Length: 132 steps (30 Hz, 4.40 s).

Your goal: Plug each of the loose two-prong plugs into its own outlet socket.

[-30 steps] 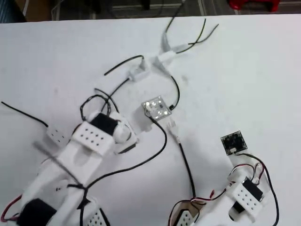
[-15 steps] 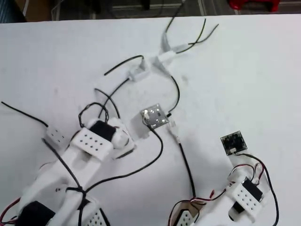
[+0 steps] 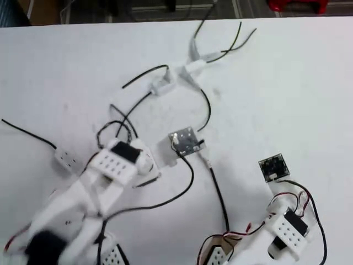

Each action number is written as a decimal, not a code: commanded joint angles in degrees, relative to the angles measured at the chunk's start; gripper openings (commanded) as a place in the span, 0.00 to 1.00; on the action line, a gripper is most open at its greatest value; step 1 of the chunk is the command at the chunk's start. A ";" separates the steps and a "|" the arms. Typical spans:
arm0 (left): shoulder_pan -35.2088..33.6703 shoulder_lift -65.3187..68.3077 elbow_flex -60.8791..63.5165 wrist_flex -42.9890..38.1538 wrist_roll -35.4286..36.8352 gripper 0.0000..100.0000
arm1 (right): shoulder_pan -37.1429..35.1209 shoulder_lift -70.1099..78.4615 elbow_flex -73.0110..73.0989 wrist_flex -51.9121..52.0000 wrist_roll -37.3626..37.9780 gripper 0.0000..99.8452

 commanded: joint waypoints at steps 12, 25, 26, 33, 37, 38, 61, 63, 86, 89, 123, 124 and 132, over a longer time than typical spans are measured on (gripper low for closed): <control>-5.85 9.27 -5.01 2.02 -6.51 0.03 | -0.75 0.04 1.14 -0.04 0.18 0.02; -6.46 9.36 -22.77 18.29 5.19 0.34 | -0.75 0.04 1.14 -0.04 0.18 0.02; -6.46 9.36 -24.70 18.81 6.33 0.34 | -0.75 0.04 1.14 -0.04 0.18 0.02; -6.55 9.80 -27.96 16.70 25.49 0.35 | -0.75 0.04 1.14 -0.04 0.18 0.02; -9.10 9.80 -23.47 11.34 39.12 0.34 | -0.75 0.04 1.14 -0.04 0.18 0.02; -9.98 9.80 -22.24 9.32 42.64 0.34 | -0.75 0.04 1.14 -0.04 0.18 0.02; -9.54 16.31 -7.74 -18.99 61.89 0.34 | -0.84 0.04 1.23 -0.04 0.18 0.02; -10.51 20.44 -12.84 -14.59 61.98 0.34 | -0.84 0.04 1.23 -0.04 0.18 0.02; -7.60 41.89 -47.74 14.33 58.64 0.02 | -0.84 0.04 1.23 -0.04 0.18 0.02; -9.54 41.89 -53.80 15.91 58.64 0.02 | -0.84 0.04 1.23 -0.04 0.18 0.02; -34.07 87.25 -127.56 5.80 50.20 0.25 | -0.92 0.04 1.23 -0.04 0.18 0.02; -34.07 88.75 -130.90 7.38 50.11 0.28 | -0.92 0.04 1.23 -0.04 0.18 0.02; -37.05 92.62 -147.34 20.92 45.36 0.30 | -0.92 0.04 1.23 -0.04 0.18 0.02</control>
